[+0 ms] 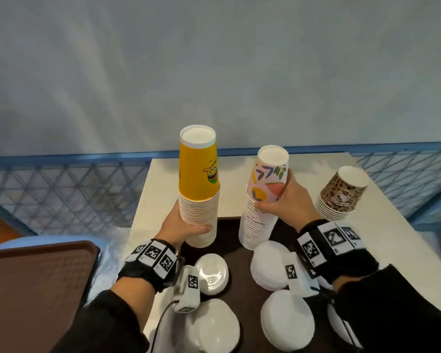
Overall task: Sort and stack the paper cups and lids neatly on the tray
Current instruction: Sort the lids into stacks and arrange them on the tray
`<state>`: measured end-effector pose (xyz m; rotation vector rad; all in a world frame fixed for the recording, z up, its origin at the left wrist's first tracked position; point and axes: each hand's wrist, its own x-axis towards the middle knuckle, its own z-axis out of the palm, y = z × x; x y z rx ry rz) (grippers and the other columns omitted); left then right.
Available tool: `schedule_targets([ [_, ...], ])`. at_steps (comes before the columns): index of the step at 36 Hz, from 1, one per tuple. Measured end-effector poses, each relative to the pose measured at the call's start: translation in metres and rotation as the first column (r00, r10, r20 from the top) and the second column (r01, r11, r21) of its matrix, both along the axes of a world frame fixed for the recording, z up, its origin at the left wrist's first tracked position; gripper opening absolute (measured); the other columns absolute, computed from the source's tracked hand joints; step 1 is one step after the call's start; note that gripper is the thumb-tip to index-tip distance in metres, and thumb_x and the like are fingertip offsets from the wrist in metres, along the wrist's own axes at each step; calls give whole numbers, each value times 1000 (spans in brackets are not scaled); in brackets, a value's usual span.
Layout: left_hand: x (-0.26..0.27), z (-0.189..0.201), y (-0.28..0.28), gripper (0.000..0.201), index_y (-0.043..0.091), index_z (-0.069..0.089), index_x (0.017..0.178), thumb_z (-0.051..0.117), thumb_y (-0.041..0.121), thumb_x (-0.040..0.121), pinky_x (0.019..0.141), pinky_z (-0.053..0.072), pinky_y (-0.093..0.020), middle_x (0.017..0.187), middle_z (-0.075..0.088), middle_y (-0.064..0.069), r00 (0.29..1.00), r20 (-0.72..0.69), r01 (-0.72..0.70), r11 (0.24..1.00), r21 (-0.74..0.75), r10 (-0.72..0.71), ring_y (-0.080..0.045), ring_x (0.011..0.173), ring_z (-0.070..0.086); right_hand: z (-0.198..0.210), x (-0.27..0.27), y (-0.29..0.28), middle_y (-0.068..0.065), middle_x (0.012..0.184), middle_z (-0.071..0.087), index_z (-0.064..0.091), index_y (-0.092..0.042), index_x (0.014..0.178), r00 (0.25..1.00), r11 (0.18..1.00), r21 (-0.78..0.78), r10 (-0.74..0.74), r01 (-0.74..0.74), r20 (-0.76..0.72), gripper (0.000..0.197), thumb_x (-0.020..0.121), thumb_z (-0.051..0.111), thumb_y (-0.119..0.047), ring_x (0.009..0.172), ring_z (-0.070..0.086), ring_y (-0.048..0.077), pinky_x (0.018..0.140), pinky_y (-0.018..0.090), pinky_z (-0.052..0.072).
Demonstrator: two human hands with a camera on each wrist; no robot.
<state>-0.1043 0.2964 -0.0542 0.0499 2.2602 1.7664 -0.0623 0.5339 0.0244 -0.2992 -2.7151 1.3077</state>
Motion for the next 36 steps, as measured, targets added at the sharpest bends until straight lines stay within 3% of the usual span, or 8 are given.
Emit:
schedule_targets([
  [4, -7, -13, 10, 96, 20, 52, 124, 88, 30, 35, 97, 48, -51, 116, 67, -1, 999, 22, 30, 1000, -5, -30, -21, 108, 63, 1, 0, 21, 4, 120, 61, 43, -16, 125, 1000, 1000, 16, 4, -4, 14, 74, 63, 83, -19, 96, 54, 12, 80, 22, 40],
  [17, -12, -47, 14, 103, 17, 50, 127, 91, 26, 32, 98, 48, -53, 121, 64, -5, 998, 67, -4, 1000, 21, 3, -24, 114, 60, -6, 0, 29, -6, 105, 56, 41, -18, 126, 1000, 999, -30, 17, -16, 18, 75, 64, 82, -18, 95, 53, 11, 79, 23, 40],
  [25, -10, -46, 9, 115, 16, 47, 129, 93, 42, 27, 101, 46, -51, 124, 62, -4, 997, 58, 60, 997, -38, -58, -22, 116, 58, -6, 2, 25, -5, 107, 55, 40, -18, 127, 1000, 998, -56, 6, -6, 4, 75, 65, 81, -18, 95, 53, 11, 80, 23, 41],
  [27, -4, -32, 9, 118, 14, 44, 128, 92, 45, 25, 101, 46, -44, 124, 60, -2, 995, 66, 86, 991, -102, -80, -22, 117, 56, -6, 3, 24, -3, 112, 57, 39, -17, 127, 1000, 998, -61, -4, 4, 1, 75, 66, 81, -18, 96, 54, 12, 80, 24, 42],
  [30, 10, -7, 8, 98, 8, 39, 128, 91, 29, 48, 98, 43, -34, 127, 53, -5, 995, 74, 85, 935, -345, -63, -25, 121, 51, -8, 13, 25, 2, 128, 54, 34, -15, 133, 1000, 997, -81, -11, 11, -3, 79, 68, 80, -19, 106, 53, 13, 86, 24, 42],
  [32, 23, 8, 5, 84, 3, 37, 127, 86, 23, 62, 96, 45, -34, 130, 45, -11, 999, -45, -29, 871, -491, 8, -26, 118, 50, -13, 27, 27, 5, 141, 43, 27, -14, 140, 1000, 996, -89, -18, 18, -4, 88, 70, 79, -21, 122, 47, 17, 99, 29, 40],
  [34, 43, 23, 6, 64, 5, 41, 118, 80, 20, 70, 83, 49, -28, 122, 43, -11, 967, -245, -183, 852, -491, 67, -21, 100, 54, -19, 47, 28, 8, 149, 32, 21, -17, 144, 998, 993, -99, -60, 62, 29, 89, 74, 75, -26, 132, 40, 24, 106, 34, 36],
  [36, 70, 37, 15, 46, 11, 41, 106, 75, 17, 76, 68, 46, -18, 111, 45, -8, 921, -379, -238, 905, -354, 94, -12, 80, 51, -27, 71, 27, 9, 150, 30, 23, -17, 144, 993, 984, -136, -107, 112, 46, 80, 79, 70, -22, 134, 39, 26, 104, 30, 33],
])
